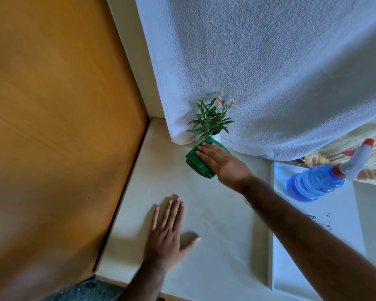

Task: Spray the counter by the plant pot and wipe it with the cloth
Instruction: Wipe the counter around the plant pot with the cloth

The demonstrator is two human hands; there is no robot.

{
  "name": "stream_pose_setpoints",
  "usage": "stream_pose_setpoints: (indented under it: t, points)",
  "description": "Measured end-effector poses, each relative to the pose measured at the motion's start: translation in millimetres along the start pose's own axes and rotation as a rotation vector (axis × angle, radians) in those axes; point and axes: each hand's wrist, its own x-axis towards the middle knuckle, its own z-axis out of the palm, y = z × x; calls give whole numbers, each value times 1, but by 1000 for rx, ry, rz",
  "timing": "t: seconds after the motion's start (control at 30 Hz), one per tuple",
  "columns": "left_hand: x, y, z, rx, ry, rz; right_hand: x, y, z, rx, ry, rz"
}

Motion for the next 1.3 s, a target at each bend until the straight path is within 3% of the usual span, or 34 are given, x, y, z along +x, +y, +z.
stream_pose_setpoints:
  t: [0.23, 0.5, 0.6, 1.17, 1.3]
  points:
    - [1, -1, 1, 13, -6, -4, -10, 6, 4, 73, -33, 102]
    - [1, 1, 0, 26, -23, -12, 4, 3, -5, 28, -73, -39]
    - [1, 1, -1, 28, -25, -13, 9, 6, -6, 47, -96, -1]
    - [1, 0, 0, 18, -53, -23, -5, -1, -3, 212, -4, 203]
    - [1, 0, 1, 17, -52, -23, -5, -2, -4, 182, 3, 167]
